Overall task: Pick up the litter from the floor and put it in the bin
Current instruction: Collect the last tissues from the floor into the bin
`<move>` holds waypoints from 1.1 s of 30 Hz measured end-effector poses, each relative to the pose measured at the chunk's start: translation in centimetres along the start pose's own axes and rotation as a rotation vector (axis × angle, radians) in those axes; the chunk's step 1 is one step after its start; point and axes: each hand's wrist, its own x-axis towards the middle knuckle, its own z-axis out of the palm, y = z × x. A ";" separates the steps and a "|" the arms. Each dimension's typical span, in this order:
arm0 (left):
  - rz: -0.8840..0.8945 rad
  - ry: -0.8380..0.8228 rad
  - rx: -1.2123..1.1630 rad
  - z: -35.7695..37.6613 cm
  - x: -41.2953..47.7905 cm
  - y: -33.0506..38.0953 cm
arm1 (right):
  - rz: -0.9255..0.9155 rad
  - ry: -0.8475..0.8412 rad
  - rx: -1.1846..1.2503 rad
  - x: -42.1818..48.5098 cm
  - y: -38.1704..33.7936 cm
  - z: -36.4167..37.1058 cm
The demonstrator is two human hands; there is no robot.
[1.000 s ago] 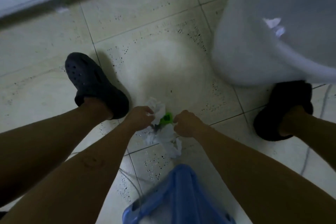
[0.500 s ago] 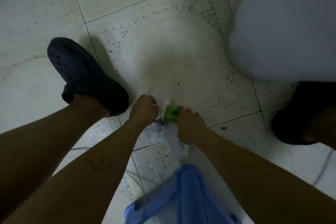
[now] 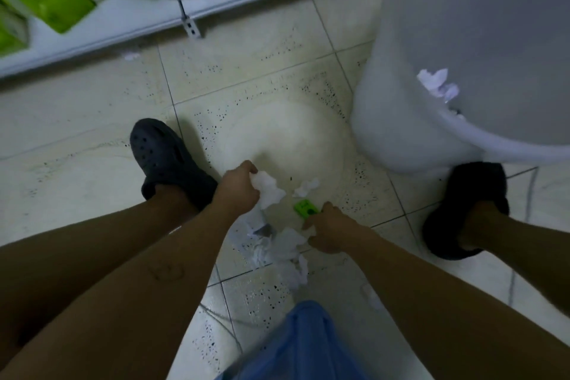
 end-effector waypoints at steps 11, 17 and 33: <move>0.149 0.236 -0.174 -7.3 -7.7 9.6 | -0.049 0.422 0.086 -11.4 1.0 -8.4; 0.312 0.415 -0.309 -10.0 -11.1 15.5 | -0.117 0.746 0.039 -19.5 2.6 -13.0; 0.470 0.405 -0.201 -6.9 -9.5 30.2 | 0.021 0.861 0.333 -23.4 14.8 -16.6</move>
